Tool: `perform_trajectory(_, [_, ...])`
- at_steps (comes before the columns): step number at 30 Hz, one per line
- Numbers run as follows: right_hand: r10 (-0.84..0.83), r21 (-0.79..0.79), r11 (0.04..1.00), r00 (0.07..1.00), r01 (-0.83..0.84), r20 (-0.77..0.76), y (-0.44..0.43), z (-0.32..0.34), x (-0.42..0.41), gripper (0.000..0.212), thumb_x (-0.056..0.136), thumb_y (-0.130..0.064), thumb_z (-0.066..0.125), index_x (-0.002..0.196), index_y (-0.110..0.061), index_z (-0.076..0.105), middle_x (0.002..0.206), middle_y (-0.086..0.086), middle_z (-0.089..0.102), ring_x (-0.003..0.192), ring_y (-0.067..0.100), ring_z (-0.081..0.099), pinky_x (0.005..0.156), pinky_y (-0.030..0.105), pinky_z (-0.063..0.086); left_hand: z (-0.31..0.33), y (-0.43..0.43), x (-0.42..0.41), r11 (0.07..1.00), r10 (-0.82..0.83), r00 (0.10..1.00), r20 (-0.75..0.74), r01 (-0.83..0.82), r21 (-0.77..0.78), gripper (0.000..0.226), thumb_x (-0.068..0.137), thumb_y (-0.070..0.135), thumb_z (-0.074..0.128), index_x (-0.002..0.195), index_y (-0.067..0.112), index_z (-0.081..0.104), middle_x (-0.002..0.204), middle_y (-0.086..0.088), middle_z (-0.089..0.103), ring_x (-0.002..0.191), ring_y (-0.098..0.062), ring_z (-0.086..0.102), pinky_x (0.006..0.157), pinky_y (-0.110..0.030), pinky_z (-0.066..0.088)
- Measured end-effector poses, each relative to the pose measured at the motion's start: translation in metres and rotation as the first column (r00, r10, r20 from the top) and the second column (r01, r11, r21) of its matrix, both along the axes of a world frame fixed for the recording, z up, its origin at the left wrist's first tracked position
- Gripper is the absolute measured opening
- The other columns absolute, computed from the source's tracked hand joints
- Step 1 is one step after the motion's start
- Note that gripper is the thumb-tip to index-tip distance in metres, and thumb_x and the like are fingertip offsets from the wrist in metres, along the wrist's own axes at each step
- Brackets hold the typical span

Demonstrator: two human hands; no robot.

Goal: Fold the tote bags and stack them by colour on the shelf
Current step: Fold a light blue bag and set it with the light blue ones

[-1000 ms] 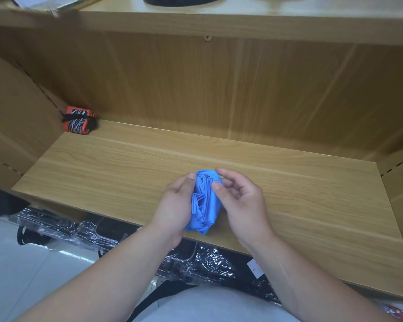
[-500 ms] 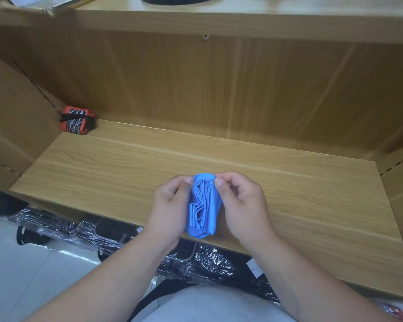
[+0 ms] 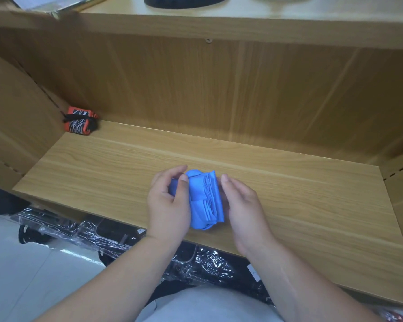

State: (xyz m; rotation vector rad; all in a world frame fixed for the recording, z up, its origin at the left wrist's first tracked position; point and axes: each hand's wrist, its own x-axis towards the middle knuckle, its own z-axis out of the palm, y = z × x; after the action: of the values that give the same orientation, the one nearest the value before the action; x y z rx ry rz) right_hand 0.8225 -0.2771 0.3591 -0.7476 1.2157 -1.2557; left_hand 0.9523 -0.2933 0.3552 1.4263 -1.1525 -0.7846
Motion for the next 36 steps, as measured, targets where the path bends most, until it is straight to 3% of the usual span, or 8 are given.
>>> perform_trajectory(4, [0.169, -0.068, 0.982, 0.981, -0.176, -0.097, 0.002, -0.002, 0.001, 0.039, 0.088, -0.004, 0.074, 0.124, -0.017, 0.066, 0.113, -0.006, 0.075, 0.104, 0.009, 0.07, 0.084, 0.025, 0.056, 0.005, -0.002, 0.005, 0.995, -0.071, 0.997, 0.01, 0.07, 0.076, 0.029, 0.102, 0.012, 0.053, 0.11, 0.034, 0.07, 0.119, 0.002, 0.058, 0.107, 0.004, 0.056, 0.094, -0.013, 0.04])
perform_trajectory(7, [0.151, -0.086, 0.982, 0.974, -0.167, -0.167, -0.007, -0.005, -0.005, 0.041, 0.092, 0.007, 0.061, 0.119, -0.022, 0.068, 0.111, -0.009, 0.076, 0.105, 0.008, 0.07, 0.089, 0.025, 0.053, 0.009, -0.005, 0.017, 0.912, -0.265, 0.934, -0.239, 0.323, 0.253, 0.026, 0.094, 0.025, 0.064, 0.117, 0.036, 0.071, 0.123, 0.004, 0.067, 0.114, -0.009, 0.063, 0.095, -0.025, 0.047])
perform_trajectory(12, [0.301, -0.146, 0.933, 0.934, -0.33, -0.19, -0.02, 0.0, -0.004, 0.038, 0.098, 0.005, 0.057, 0.121, -0.024, 0.066, 0.116, -0.011, 0.074, 0.112, 0.007, 0.068, 0.093, 0.022, 0.053, 0.022, -0.017, 0.055, 0.802, -0.459, 0.827, -0.324, 0.543, 0.248, 0.042, 0.077, 0.018, 0.073, 0.118, 0.018, 0.066, 0.095, -0.001, 0.074, 0.083, -0.012, 0.069, 0.073, -0.023, 0.054])
perform_trajectory(19, [0.193, -0.056, 0.98, 0.977, -0.189, 0.087, -0.043, -0.011, 0.046, 0.032, 0.088, -0.02, 0.068, 0.12, -0.024, 0.068, 0.098, 0.025, 0.072, 0.084, 0.029, 0.064, 0.075, 0.04, 0.05, 0.006, -0.035, 0.085, 0.869, -0.341, 0.825, -0.451, 0.459, 0.184, 0.024, 0.066, 0.033, 0.077, 0.085, 0.021, 0.07, 0.083, -0.005, 0.068, 0.075, -0.017, 0.063, 0.067, -0.029, 0.052])
perform_trajectory(25, [0.067, 0.097, 0.991, 0.965, -0.094, 0.253, -0.071, -0.015, 0.107, 0.018, 0.085, -0.022, 0.069, 0.102, -0.025, 0.075, 0.093, 0.013, 0.073, 0.084, 0.025, 0.065, 0.073, 0.035, 0.053, -0.005, -0.071, 0.124, 0.881, -0.222, 0.786, -0.577, 0.415, 0.227, 0.024, 0.061, 0.032, 0.077, 0.064, 0.022, 0.056, 0.065, -0.005, 0.055, 0.059, -0.019, 0.05, 0.059, -0.032, 0.039])
perform_trajectory(29, [-0.121, 0.094, 0.988, 0.992, 0.124, -0.039, -0.095, -0.017, 0.138, 0.014, 0.097, -0.022, 0.064, 0.11, -0.018, 0.068, 0.089, -0.005, 0.073, 0.083, 0.01, 0.063, 0.068, 0.021, 0.052, -0.02, -0.097, 0.15, 0.943, -0.202, 0.881, -0.427, 0.292, 0.156, 0.023, 0.083, 0.019, 0.076, 0.083, 0.01, 0.055, 0.068, 0.005, 0.061, 0.062, -0.01, 0.055, 0.057, -0.023, 0.046])
perform_trajectory(32, [-0.102, 0.121, 0.984, 0.967, 0.133, -0.233, -0.1, -0.026, 0.155, 0.04, 0.087, -0.031, 0.079, 0.121, -0.028, 0.057, 0.09, 0.009, 0.071, 0.081, 0.013, 0.066, 0.074, 0.034, 0.056, -0.036, -0.115, 0.167, 0.95, -0.217, 0.912, -0.347, 0.279, 0.139, 0.036, 0.082, 0.032, 0.079, 0.094, 0.009, 0.055, 0.075, 0.011, 0.065, 0.068, -0.006, 0.059, 0.063, -0.023, 0.049])
perform_trajectory(36, [-0.21, 0.103, 0.957, 0.894, 0.27, -0.397, -0.106, -0.032, 0.158, 0.035, 0.084, -0.022, 0.082, 0.11, -0.02, 0.059, 0.091, 0.014, 0.074, 0.08, 0.024, 0.071, 0.066, 0.031, 0.056, -0.05, -0.137, 0.187, 0.851, -0.485, 0.865, -0.129, 0.5, 0.159, 0.049, 0.068, 0.053, 0.074, 0.113, 0.043, 0.057, 0.108, 0.018, 0.065, 0.097, -0.007, 0.065, 0.083, -0.029, 0.052])
